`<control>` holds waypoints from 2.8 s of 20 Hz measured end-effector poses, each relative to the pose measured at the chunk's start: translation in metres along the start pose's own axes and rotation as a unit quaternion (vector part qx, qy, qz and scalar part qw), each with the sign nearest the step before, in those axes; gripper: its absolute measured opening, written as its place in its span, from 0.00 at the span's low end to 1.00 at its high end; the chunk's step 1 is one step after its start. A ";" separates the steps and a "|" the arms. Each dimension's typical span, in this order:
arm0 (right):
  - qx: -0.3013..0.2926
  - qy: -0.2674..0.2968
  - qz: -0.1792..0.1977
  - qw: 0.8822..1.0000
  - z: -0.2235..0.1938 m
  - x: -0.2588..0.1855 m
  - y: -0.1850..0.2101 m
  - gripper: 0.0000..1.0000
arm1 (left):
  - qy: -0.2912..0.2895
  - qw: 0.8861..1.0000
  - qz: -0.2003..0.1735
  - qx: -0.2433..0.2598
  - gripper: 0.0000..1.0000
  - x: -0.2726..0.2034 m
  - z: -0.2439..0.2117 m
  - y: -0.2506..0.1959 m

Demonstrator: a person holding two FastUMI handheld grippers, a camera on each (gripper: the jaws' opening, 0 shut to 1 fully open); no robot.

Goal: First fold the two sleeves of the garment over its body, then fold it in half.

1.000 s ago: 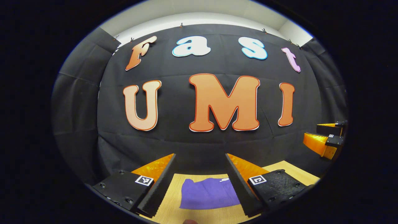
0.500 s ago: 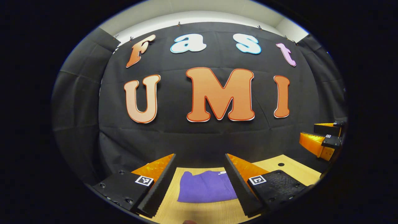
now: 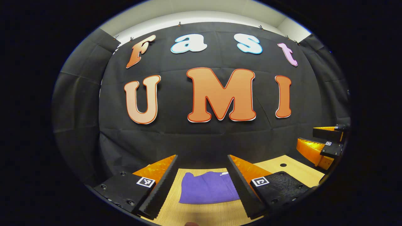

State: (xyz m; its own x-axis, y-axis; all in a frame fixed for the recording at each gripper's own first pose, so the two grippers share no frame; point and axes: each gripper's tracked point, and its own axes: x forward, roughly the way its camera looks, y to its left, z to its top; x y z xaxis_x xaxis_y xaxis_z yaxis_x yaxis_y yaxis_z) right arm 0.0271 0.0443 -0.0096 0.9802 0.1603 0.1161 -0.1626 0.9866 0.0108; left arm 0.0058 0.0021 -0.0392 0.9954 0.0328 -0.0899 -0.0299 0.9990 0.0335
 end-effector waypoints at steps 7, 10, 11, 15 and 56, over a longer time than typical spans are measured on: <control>0.003 0.005 -0.004 1.000 -0.006 -0.005 0.000 0.95 | 0.001 1.000 -0.001 -0.003 0.95 0.004 -0.002 -0.004; 0.011 0.010 -0.002 1.000 -0.007 -0.003 -0.002 0.95 | -0.006 1.000 -0.001 0.006 0.95 0.006 0.003 -0.008; 0.013 0.008 -0.004 1.000 -0.006 -0.001 -0.004 0.95 | -0.009 1.000 -0.004 0.007 0.95 0.006 0.004 -0.010; -0.001 0.002 -0.003 1.000 -0.003 -0.001 -0.008 0.95 | -0.016 1.000 -0.013 0.008 0.95 0.008 0.006 -0.020; 0.001 0.004 -0.039 0.999 0.023 -0.116 -0.031 0.95 | -0.046 0.997 -0.051 0.024 0.96 -0.111 0.031 -0.035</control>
State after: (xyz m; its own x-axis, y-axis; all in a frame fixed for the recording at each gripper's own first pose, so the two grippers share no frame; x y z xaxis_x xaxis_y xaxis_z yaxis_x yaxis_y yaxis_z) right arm -0.0843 -0.0052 -0.0009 0.9909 0.0828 0.1065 -0.0855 0.9961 0.0214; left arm -0.1012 -0.0379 0.0003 0.9972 -0.0750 -0.0043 0.0751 0.9942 0.0768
